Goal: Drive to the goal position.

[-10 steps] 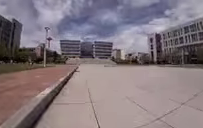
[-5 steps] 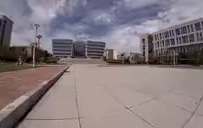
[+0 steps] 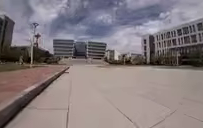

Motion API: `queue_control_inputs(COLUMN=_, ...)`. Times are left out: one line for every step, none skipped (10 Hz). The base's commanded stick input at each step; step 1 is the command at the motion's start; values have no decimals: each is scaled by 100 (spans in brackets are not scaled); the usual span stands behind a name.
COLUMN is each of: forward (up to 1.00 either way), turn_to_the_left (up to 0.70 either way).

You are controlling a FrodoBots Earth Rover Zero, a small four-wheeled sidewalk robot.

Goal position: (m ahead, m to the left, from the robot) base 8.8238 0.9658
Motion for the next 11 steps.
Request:
queue_control_inputs(forward=100, turn_to_the_left=0)
queue_control_inputs(forward=100, turn_to_the_left=0)
queue_control_inputs(forward=100, turn_to_the_left=0)
queue_control_inputs(forward=100, turn_to_the_left=0)
queue_control_inputs(forward=100, turn_to_the_left=0)
queue_control_inputs(forward=100, turn_to_the_left=0)
queue_control_inputs(forward=100, turn_to_the_left=0)
queue_control_inputs(forward=100, turn_to_the_left=0)
queue_control_inputs(forward=100, turn_to_the_left=0)
queue_control_inputs(forward=100, turn_to_the_left=0)
queue_control_inputs(forward=100, turn_to_the_left=0)
